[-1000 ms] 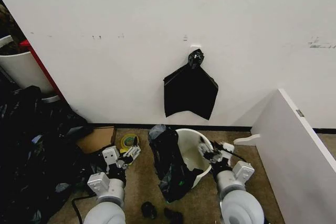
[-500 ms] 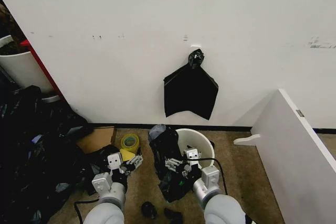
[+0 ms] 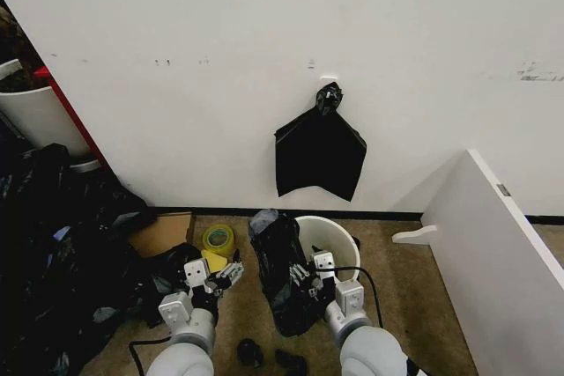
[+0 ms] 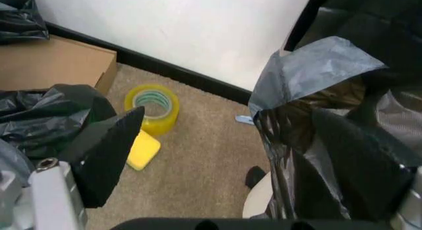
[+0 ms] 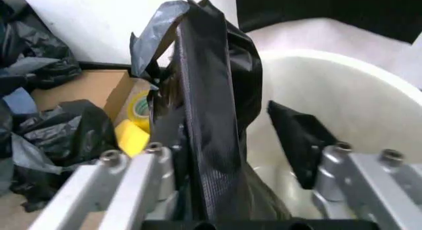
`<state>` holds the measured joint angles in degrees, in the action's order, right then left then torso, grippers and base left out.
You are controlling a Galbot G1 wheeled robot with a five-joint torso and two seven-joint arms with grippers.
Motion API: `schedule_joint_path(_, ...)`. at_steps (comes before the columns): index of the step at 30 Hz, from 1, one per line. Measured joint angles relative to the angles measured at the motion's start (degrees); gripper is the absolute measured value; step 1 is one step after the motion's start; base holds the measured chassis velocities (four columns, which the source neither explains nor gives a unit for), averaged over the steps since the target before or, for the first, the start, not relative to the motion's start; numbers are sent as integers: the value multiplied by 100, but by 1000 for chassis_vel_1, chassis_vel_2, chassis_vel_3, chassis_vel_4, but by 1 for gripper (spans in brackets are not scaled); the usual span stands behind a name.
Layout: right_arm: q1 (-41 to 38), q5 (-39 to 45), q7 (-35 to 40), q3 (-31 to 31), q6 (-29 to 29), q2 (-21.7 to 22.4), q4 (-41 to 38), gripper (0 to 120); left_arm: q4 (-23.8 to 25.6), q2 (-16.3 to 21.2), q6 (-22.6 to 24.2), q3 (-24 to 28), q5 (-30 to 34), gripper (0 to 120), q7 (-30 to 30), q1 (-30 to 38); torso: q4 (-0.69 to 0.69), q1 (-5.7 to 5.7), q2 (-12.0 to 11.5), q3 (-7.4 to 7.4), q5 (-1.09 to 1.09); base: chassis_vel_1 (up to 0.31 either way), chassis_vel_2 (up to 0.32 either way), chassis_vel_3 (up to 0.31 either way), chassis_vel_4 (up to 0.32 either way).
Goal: Place the garbage bag over the trash bin.
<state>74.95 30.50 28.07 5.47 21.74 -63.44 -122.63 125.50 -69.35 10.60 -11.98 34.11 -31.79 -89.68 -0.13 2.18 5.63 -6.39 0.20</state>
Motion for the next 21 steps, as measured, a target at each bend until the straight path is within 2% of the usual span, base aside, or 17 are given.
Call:
schedule_joint_path(2, 26, 255, 18, -65, -4, 44, -49, 32, 0, -15, 0, 2, -14, 100, 1, -1, 0, 0, 0, 0, 0, 0, 0, 0, 0)
schedule_joint_path(3, 26, 255, 18, -65, -4, 44, -49, 32, 0, -15, 0, 2, -14, 100, 1, -1, 0, 0, 0, 0, 0, 0, 0, 0, 0)
schedule_joint_path(8, 49, 592, 58, -147, -101, 84, -82, 14, 21, -28, 0, 4, -17, 100, 7, -34, 0, 0, 0, 0, 0, 0, 0, 0, 0)
schedule_joint_path(10, 72, 705, 61, -192, -186, 95, -74, 3, 36, -28, 25, 10, 3, 100, 21, -49, 0, 0, 0, 0, 0, 0, 0, 0, 0)
schedule_joint_path(16, 168, 1078, 183, -298, -408, 100, -139, 0, 66, 27, 227, 17, 368, 100, 61, 10, 0, 0, 0, 0, 0, 0, 0, 0, 0)
schedule_joint_path(21, 327, 1473, 240, -535, -693, 193, -158, 0, -85, 207, 759, 80, 1240, 100, 128, 392, 0, 0, 0, 0, -1, 0, 0, 0, 0)
